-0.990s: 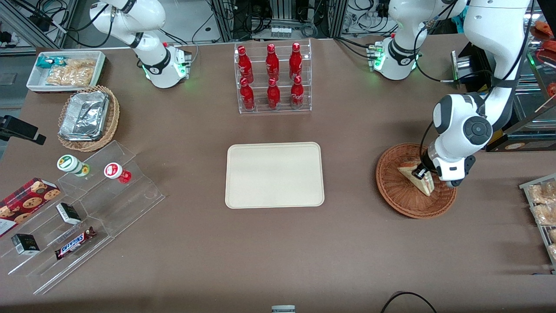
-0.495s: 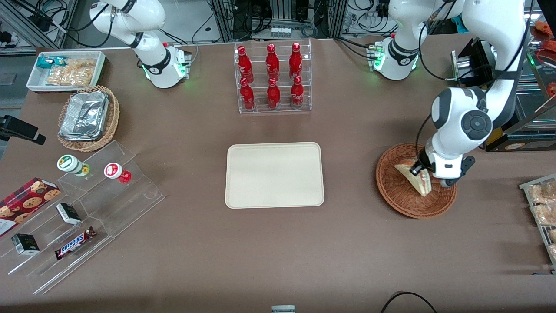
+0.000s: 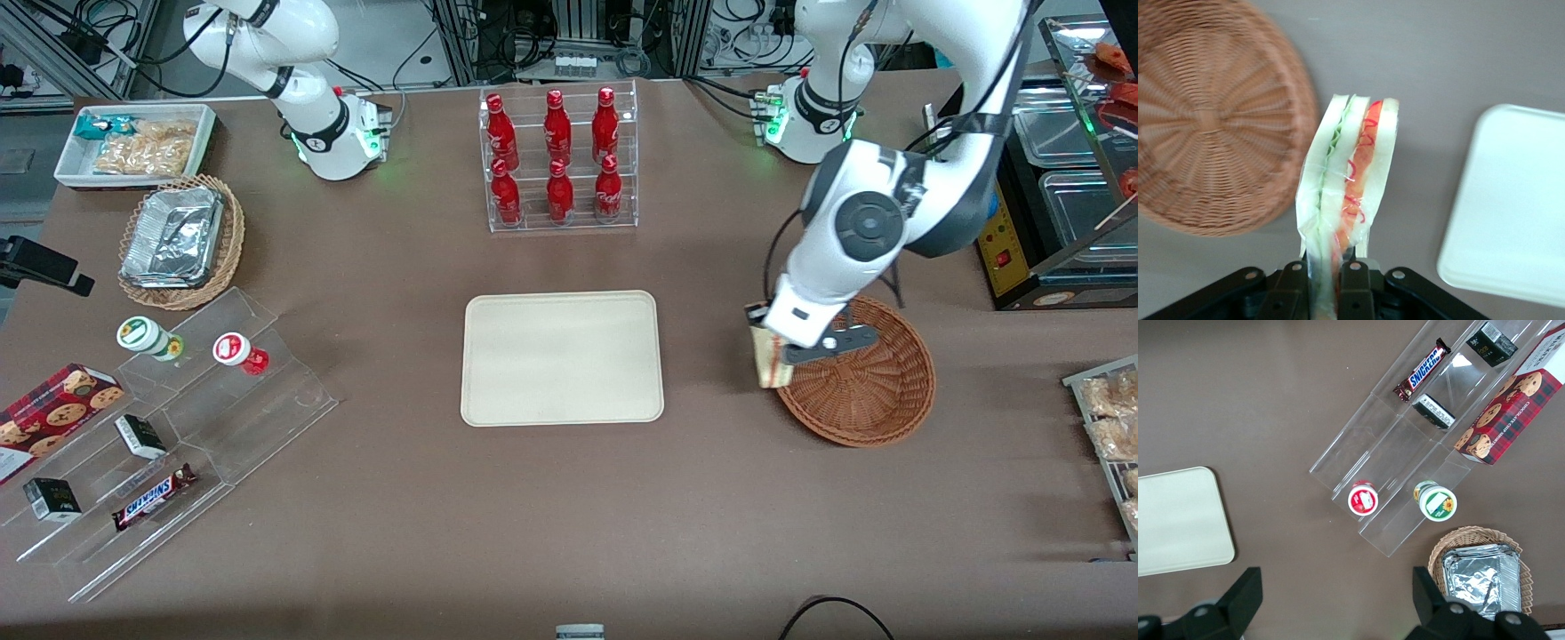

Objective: Place sandwich from basket to tray
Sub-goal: 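Lift the sandwich and carry it with the left gripper to the cream tray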

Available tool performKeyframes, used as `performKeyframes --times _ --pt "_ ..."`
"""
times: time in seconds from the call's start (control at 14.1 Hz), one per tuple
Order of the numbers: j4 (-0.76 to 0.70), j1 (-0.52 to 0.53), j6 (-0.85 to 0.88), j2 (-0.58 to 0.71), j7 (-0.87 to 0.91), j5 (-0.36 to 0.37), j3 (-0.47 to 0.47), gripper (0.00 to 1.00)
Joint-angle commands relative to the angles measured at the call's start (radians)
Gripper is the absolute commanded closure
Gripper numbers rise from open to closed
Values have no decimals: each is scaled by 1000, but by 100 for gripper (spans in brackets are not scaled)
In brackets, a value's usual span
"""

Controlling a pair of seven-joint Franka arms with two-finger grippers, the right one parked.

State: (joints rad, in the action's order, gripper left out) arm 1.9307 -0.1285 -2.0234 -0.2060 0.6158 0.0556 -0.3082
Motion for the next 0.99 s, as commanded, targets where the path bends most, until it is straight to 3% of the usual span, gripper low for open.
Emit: performKeyframes --times 0.0,0.71,0.92 --pt "-163 -107 42 -127 -12 7 6 100" --pt "-678 -399 12 -591 344 15 15 100" --pt "-766 -451 -14 -693 471 71 17 100"
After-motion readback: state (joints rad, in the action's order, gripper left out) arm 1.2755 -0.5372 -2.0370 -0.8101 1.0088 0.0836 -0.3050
